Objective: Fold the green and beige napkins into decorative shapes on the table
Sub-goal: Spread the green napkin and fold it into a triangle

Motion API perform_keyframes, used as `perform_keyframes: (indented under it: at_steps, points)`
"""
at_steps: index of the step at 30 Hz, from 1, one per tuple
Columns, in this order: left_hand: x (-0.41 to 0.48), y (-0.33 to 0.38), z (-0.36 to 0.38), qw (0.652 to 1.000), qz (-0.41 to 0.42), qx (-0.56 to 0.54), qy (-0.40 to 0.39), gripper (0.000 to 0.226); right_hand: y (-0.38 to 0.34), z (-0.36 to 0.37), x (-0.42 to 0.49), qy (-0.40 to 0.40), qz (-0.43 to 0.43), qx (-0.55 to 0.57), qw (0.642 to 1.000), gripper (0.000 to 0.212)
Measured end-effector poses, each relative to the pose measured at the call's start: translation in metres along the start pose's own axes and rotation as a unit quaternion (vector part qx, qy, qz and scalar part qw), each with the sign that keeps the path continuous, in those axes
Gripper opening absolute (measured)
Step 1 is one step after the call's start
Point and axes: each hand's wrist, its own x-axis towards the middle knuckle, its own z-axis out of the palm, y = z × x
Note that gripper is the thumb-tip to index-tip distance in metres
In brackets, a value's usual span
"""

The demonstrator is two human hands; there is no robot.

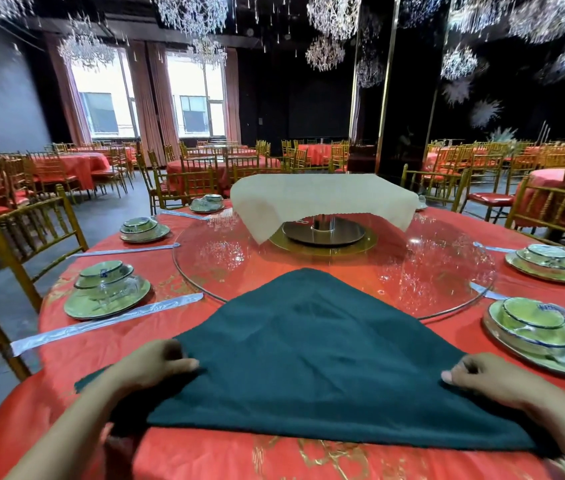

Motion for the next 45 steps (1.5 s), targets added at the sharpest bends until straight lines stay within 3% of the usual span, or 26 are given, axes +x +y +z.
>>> perform_keyframes:
  at_steps: [3, 5, 8, 11, 18, 21, 28, 34, 45]
  points:
    - [0.023, 0.032, 0.015, 0.998, 0.014, -0.055, 0.020, 0.021, -0.016, 0.010, 0.015, -0.012, -0.009, 0.039, 0.999, 0.039]
    - [0.042, 0.045, 0.025, 0.999, 0.012, -0.027, 0.021, 0.021, -0.024, 0.017, 0.025, -0.002, -0.028, 0.037, 0.999, 0.038]
    - [0.065, 0.056, 0.036, 0.998, 0.003, -0.036, 0.057, 0.025, -0.034, 0.019, 0.041, 0.073, -0.046, 0.044, 0.995, 0.045]
    - [0.086, 0.058, 0.035, 0.987, 0.005, -0.093, 0.130, 0.033, -0.045, 0.013, 0.054, 0.142, -0.045, 0.034, 0.988, 0.031]
    - [0.127, 0.078, 0.022, 0.977, -0.006, -0.037, 0.209, 0.023, -0.070, 0.001, 0.094, 0.208, 0.017, 0.002, 0.978, 0.024]
    - [0.142, 0.086, 0.023, 0.976, -0.029, -0.012, 0.217, 0.008, -0.073, 0.000, 0.110, 0.213, 0.036, -0.009, 0.976, 0.021]
    - [0.162, 0.083, 0.029, 0.963, -0.095, 0.105, 0.229, 0.022, -0.069, 0.010, 0.125, 0.233, 0.047, -0.057, 0.970, 0.014]
    - [0.161, 0.080, 0.027, 0.968, -0.115, 0.095, 0.202, 0.023, -0.069, 0.012, 0.130, 0.255, 0.039, -0.091, 0.962, 0.021]
    - [0.164, 0.082, 0.027, 0.960, -0.138, 0.143, 0.195, 0.025, -0.081, 0.005, 0.132, 0.170, 0.097, -0.098, 0.976, 0.028]
